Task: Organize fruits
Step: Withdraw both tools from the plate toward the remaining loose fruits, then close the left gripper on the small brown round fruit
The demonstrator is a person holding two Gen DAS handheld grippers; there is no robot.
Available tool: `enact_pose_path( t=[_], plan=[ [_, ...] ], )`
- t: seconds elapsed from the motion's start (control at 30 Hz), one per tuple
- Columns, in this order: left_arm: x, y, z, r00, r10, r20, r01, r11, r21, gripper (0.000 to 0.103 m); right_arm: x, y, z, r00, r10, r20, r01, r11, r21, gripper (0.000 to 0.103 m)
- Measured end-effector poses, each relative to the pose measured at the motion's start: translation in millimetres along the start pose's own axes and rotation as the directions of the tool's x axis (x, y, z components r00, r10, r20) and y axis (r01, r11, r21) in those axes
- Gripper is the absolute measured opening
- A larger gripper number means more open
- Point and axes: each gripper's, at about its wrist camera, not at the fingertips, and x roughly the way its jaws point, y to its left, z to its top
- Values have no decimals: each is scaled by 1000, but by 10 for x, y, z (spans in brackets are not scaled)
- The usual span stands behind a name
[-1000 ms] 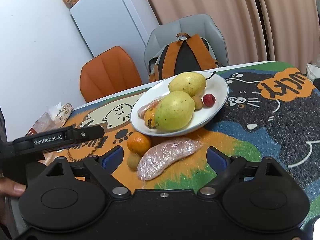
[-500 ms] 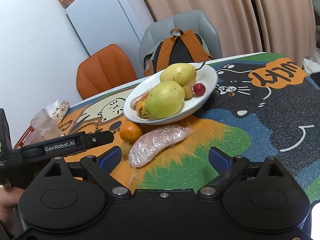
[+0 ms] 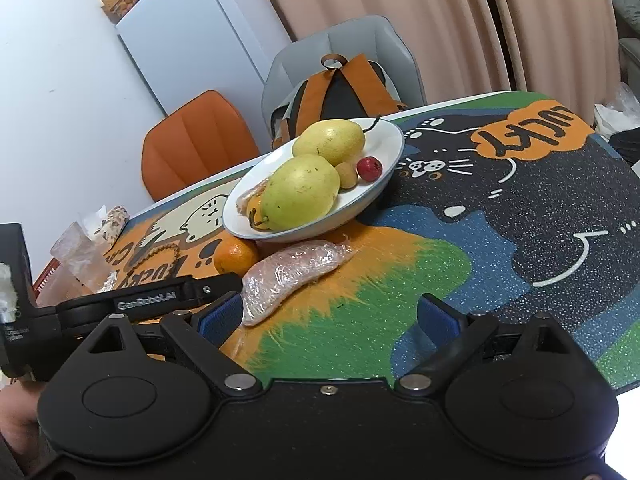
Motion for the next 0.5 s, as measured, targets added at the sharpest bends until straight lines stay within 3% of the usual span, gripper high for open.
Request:
enact_pose_path(
  t=[0.13, 0.23, 0.3, 0.37, 0.5],
  plan=[
    [33, -4, -15, 1000, -25, 5, 25, 999, -20, 51, 6, -22, -13, 1000, -3, -3, 3, 1000, 6, 94],
    [31, 14, -10, 998, -70, 0, 70, 997, -35, 37, 19, -26, -18, 1000, -4, -6, 4, 1000, 10, 94],
    [18, 0, -12, 998, -66, 5, 66, 998, -23, 34, 40, -9, -23, 1000, -1, -9, 1, 1000, 6, 94],
    [-3, 6, -9, 998, -63, 10, 63, 998, -20, 25, 62, 12, -29, 1000, 3, -13, -3, 1000, 0, 94],
    [-17, 72, 8, 997, -77, -8, 77, 996, -36, 23, 102, 42, -32, 1000, 10, -19, -10, 1000, -5, 94]
  ],
)
